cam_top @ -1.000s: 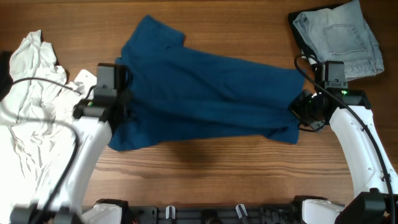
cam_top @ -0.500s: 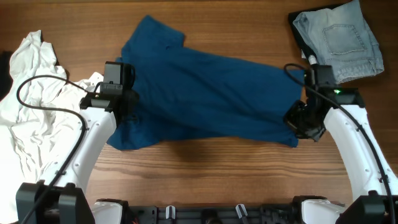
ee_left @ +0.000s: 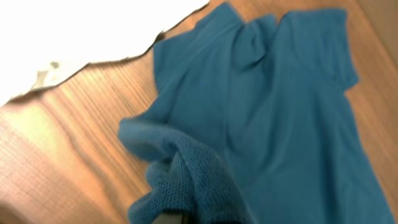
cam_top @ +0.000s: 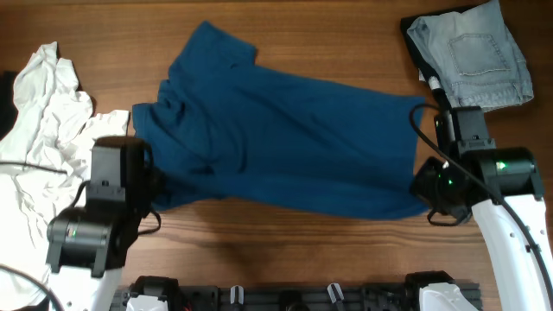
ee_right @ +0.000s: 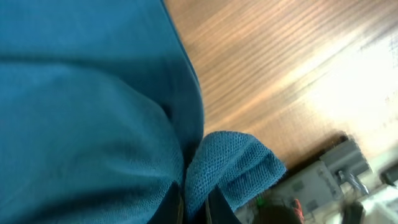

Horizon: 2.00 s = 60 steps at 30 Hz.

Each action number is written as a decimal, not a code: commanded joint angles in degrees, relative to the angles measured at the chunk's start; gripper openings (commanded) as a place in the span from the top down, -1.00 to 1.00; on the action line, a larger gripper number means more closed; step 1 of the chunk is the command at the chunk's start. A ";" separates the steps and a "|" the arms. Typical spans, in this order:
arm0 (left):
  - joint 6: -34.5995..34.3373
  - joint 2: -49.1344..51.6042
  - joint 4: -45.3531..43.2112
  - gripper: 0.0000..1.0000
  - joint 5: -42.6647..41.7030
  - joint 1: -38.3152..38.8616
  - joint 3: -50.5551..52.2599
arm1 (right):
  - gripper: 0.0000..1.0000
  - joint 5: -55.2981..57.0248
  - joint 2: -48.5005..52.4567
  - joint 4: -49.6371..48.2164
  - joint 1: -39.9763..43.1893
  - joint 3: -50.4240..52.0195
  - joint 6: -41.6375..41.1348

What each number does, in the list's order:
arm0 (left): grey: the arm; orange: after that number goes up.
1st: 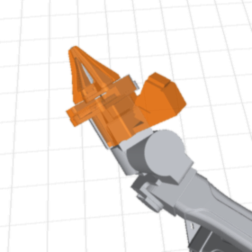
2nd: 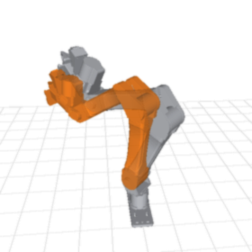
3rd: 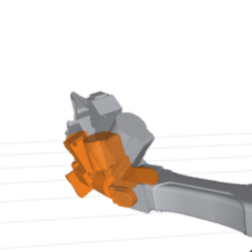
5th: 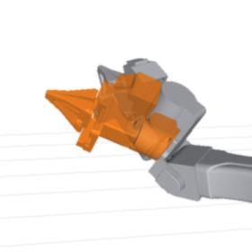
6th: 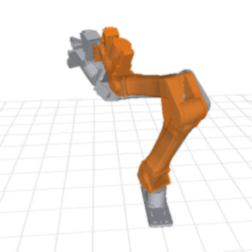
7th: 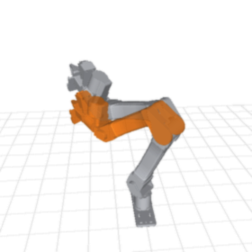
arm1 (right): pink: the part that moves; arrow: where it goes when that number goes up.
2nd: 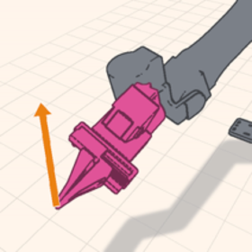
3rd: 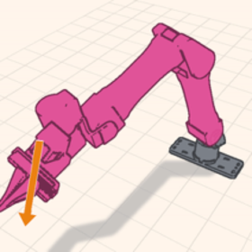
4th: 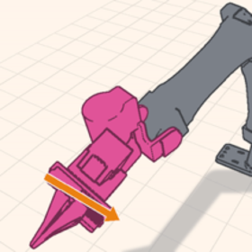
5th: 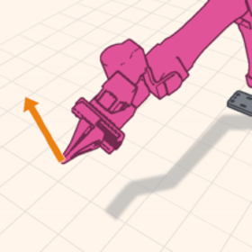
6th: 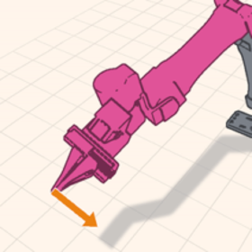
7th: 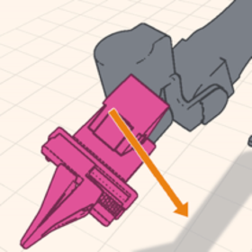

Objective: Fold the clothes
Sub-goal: 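Lower the held edge and pull it back toward the robot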

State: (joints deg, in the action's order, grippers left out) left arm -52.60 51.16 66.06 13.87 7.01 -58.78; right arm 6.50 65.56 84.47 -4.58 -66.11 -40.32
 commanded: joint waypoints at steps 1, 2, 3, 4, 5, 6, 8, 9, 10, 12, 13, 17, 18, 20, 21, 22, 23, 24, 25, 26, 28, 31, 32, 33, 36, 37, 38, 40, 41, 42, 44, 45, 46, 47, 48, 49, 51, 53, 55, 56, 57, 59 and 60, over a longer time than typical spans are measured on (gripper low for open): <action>-2.05 -1.95 4.07 0.92 -5.05 0.02 -0.66 | 0.91 -7.39 -2.16 3.48 -0.83 -0.85 -1.86; -2.08 -1.86 5.64 0.92 -6.60 0.02 -0.63 | 0.91 -9.57 -2.62 4.20 -1.99 -0.81 -2.16; -2.10 -1.60 7.54 0.92 -9.27 0.02 -0.63 | 0.91 -11.47 -2.97 4.74 -3.48 -0.66 -3.45; -2.10 -1.31 8.55 0.92 -10.60 0.02 -0.59 | 0.91 -12.72 -3.23 4.72 -5.38 -0.20 -4.48; -2.12 -0.96 9.60 0.92 -11.67 0.02 -0.57 | 0.92 -13.05 -3.21 4.72 -7.30 0.48 -6.49; -2.80 -0.50 10.71 0.92 -12.15 0.02 -0.46 | 0.91 -13.22 -3.19 4.42 -10.21 1.92 -9.29; -3.37 0.52 12.55 0.92 -12.85 0.02 -0.13 | 0.91 -14.82 -3.15 2.25 -15.93 5.68 -12.66; -3.39 0.94 13.22 0.92 -13.27 0.15 0.22 | 0.91 -15.82 -3.15 1.11 -18.91 7.87 -14.78; -3.39 1.20 13.75 0.92 -13.38 0.76 0.87 | 0.91 -16.52 -3.10 0.17 -21.70 9.92 -16.90; -4.63 1.53 13.75 0.92 -13.68 2.78 3.34 | 0.91 -16.57 -2.99 0.31 -24.81 12.50 -19.98; -5.64 1.86 13.60 0.92 -13.66 3.96 4.57 | 0.91 -16.79 -2.89 0.72 -24.94 12.61 -20.11; -8.35 3.26 10.73 0.92 -13.64 9.38 8.17 | 0.91 -16.94 -2.91 1.97 -23.50 12.61 -21.40; -8.35 4.13 9.46 0.92 -13.40 10.78 8.33 | 0.92 -17.18 -2.89 1.97 -22.16 12.61 -21.38; -8.35 5.92 7.69 0.92 -12.98 12.13 8.33 | 0.92 -19.34 -2.89 1.84 -18.86 12.61 -21.00; -8.33 6.60 7.30 0.92 -12.90 12.35 8.33 | 0.92 -20.61 -2.89 1.81 -16.87 12.61 -19.58; -8.33 7.50 6.97 0.92 -12.74 12.39 8.33 | 0.91 -21.42 -2.89 1.97 -14.19 12.61 -18.01; -8.31 8.15 6.64 0.92 -12.63 12.37 8.33 | 0.91 -22.03 -2.89 2.19 -11.85 12.61 -16.44; -8.31 8.63 6.51 0.92 -12.28 12.39 8.33 | 0.92 -22.05 -2.89 2.49 -10.29 12.61 -15.63; -8.31 9.16 6.36 0.92 -11.63 12.37 8.33 | 0.91 -22.03 -2.73 2.54 -7.48 12.74 -14.60; -8.31 9.31 6.29 0.92 -11.26 12.37 8.33 | 0.92 -22.03 -2.47 2.23 -5.86 13.03 -13.79; -8.31 9.38 5.97 0.92 -9.92 12.37 8.33 | 0.92 -22.71 -1.40 1.66 -1.46 14.05 -11.96; -8.31 9.40 5.66 0.92 -8.37 12.37 8.33 | 0.92 -24.02 2.21 1.05 9.29 15.65 -5.31; -8.31 9.40 5.60 0.92 -8.00 12.37 8.33 | 0.92 -23.89 3.06 1.03 11.50 15.72 -3.39; -8.31 9.40 5.46 0.92 -7.78 12.33 8.33 | 0.92 -22.73 4.09 1.03 14.03 15.72 -1.55; -8.28 9.40 4.24 0.92 -6.27 11.43 8.33 | 0.92 -17.92 7.32 -0.02 22.95 15.72 2.97; -8.28 9.40 3.19 0.92 -5.25 10.82 8.33 | 0.92 -15.98 7.91 -1.14 25.33 15.72 3.39; -8.28 9.40 2.05 0.92 -3.78 10.21 8.33 | 0.92 -14.97 8.33 -2.47 27.54 15.69 5.14; -8.22 9.40 -0.98 0.92 -2.64 8.04 8.33 | 0.91 -15.56 9.05 -4.83 29.83 14.93 9.03; -7.76 9.40 -2.45 0.92 -2.64 7.23 8.33 | 0.92 -15.52 9.16 -4.94 29.46 14.19 8.90; -7.61 9.40 -3.89 0.92 -2.64 6.45 8.33 | 0.91 -15.15 9.22 -4.85 28.79 13.16 9.11; -5.18 9.40 -6.34 0.92 -2.54 5.57 8.33 | 0.91 -13.94 9.22 -4.81 27.39 10.82 8.81; -4.81 9.40 -6.73 0.92 -2.40 5.57 8.31 | 0.92 -13.92 9.25 -4.98 27.17 10.27 8.68; -4.81 9.40 -6.73 0.92 -2.34 5.57 8.33 | 0.92 -14.25 9.25 -4.98 27.12 9.73 8.22; -4.83 9.40 -6.73 0.92 -1.97 5.57 8.31 | 0.91 -14.19 9.25 -5.49 27.08 9.40 8.22; -4.83 9.40 -6.97 0.92 -1.46 5.55 8.31 | 0.91 -14.12 9.25 -6.27 27.02 9.20 8.22; -4.81 9.40 -7.67 0.92 -0.59 5.55 8.31 | 0.91 -13.81 9.25 -7.48 27.02 9.03 8.22; -4.59 9.64 -9.84 0.92 -0.04 5.55 8.31 | 0.91 -13.77 9.66 -8.90 26.91 8.92 8.17; -4.59 10.49 -11.50 0.92 -0.04 5.55 8.31 | 0.91 -13.75 11.23 -8.70 25.88 8.94 8.35; -4.59 12.00 -12.57 0.92 0.17 5.55 8.31 | 0.91 -13.57 13.44 -9.07 22.60 8.94 8.44; -4.59 13.00 -13.07 0.92 0.17 5.55 8.31 | 0.91 -12.46 14.75 -9.62 20.17 8.94 7.85; -4.57 14.03 -13.62 0.92 0.15 5.55 8.31 | 0.91 -11.50 15.72 -9.94 17.88 8.94 7.04; -4.55 15.65 -14.43 0.92 0.15 5.57 8.31 | 0.91 -8.72 17.64 -10.64 11.32 8.85 5.07; -4.55 16.06 -14.49 0.92 0.15 5.57 8.28 | 0.91 -7.50 18.27 -10.95 8.48 8.52 4.07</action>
State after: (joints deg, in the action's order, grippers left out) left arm -58.08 65.69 52.12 12.34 12.99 -50.68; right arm -5.85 82.00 73.93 10.59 -56.12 -33.34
